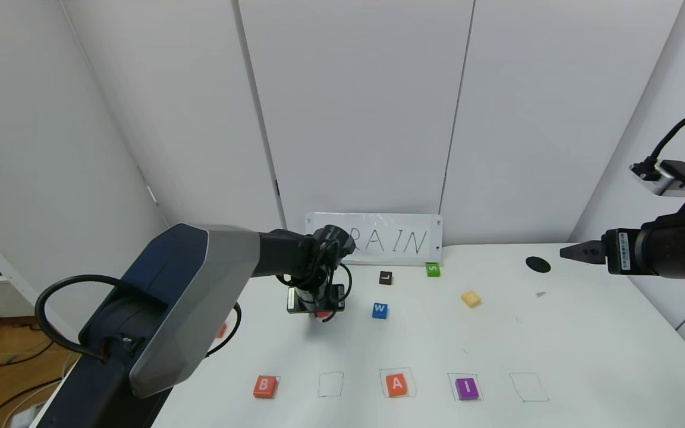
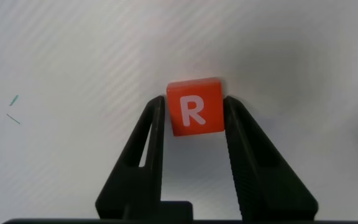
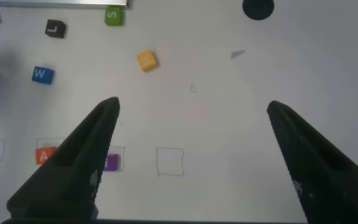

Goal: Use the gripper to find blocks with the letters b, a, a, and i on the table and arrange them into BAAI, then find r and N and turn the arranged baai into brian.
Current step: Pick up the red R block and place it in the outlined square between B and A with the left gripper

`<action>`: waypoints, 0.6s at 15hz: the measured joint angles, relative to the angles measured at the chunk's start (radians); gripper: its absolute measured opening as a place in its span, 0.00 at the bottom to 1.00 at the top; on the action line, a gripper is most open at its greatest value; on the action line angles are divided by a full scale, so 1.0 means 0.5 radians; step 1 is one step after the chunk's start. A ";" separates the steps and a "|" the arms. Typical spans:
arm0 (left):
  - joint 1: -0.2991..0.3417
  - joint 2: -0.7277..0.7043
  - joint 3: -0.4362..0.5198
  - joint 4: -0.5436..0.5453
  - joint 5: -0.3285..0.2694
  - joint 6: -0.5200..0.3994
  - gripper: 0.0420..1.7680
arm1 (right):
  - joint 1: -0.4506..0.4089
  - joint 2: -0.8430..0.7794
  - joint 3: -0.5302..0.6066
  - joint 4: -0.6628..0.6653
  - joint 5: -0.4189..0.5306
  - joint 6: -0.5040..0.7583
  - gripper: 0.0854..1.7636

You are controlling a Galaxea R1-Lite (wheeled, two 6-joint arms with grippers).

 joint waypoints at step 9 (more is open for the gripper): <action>0.002 0.003 -0.003 -0.001 0.003 0.003 0.28 | 0.000 0.000 0.000 0.000 0.000 0.001 0.97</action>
